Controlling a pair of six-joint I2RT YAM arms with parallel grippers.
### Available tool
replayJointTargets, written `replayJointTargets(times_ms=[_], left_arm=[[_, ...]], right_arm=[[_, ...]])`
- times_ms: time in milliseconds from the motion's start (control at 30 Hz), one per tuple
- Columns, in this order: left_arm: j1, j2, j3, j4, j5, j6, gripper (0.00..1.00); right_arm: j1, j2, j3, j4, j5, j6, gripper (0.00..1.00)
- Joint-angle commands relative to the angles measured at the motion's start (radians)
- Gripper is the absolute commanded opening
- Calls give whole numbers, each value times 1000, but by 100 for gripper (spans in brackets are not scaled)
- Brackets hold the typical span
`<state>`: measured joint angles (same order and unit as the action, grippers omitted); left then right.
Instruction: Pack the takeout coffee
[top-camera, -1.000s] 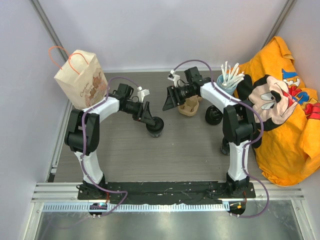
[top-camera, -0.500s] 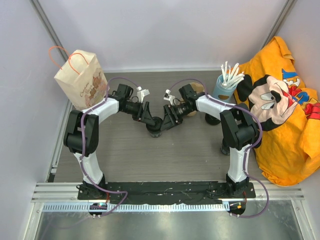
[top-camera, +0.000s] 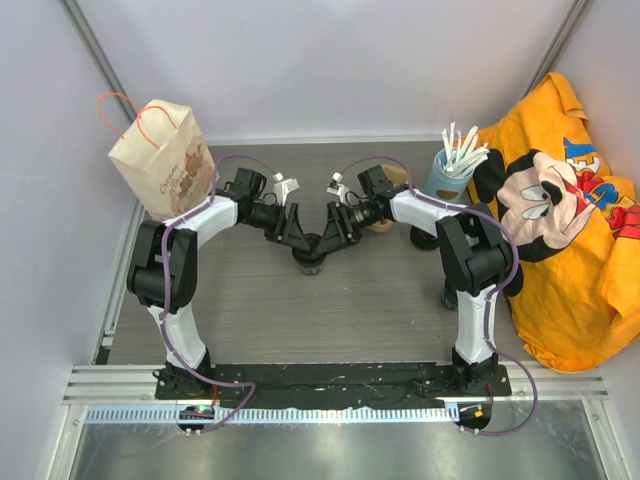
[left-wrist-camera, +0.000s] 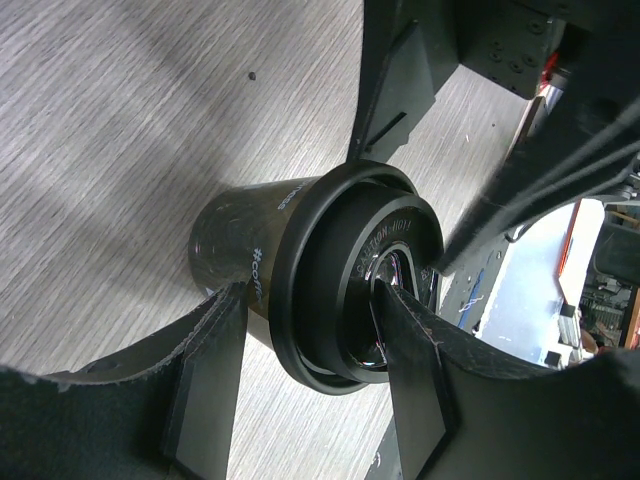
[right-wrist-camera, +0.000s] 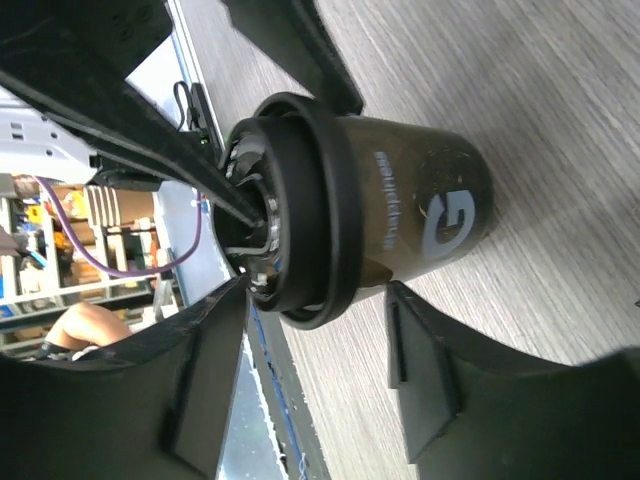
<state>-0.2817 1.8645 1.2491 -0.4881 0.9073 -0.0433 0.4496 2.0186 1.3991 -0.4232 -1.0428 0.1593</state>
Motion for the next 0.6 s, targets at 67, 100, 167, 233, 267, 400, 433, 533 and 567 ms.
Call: replayJointTargets(times_ms=[67,100,167,233,267,400,433,533,567], left_arm=[[1,55,-51,5,-306,94,11],[1,55,-51,5,-306,95,11],[3,55,-50,5,-304,95,11],[3,55,-50,5,-298,99,12],[3,53,-50,6,-298,100,12],[1,56,-45,2,-304,102,15],[1,62,-43,-1,-306,102,15],[1,64,-40,-7,-304,105,18],[1,64,-40,-7,-303,105,22]], right_arm=[[1,32,44,84,-40,84,53],[3,40,47,87,-45,85,51],[4,40,47,89,-48,86,42],[4,42,44,90,-49,88,36],[4,43,43,93,-46,88,33],[8,45,40,92,-31,86,30],[8,46,41,92,-30,88,30],[9,57,49,93,-39,91,28],[8,58,57,92,-40,89,27]])
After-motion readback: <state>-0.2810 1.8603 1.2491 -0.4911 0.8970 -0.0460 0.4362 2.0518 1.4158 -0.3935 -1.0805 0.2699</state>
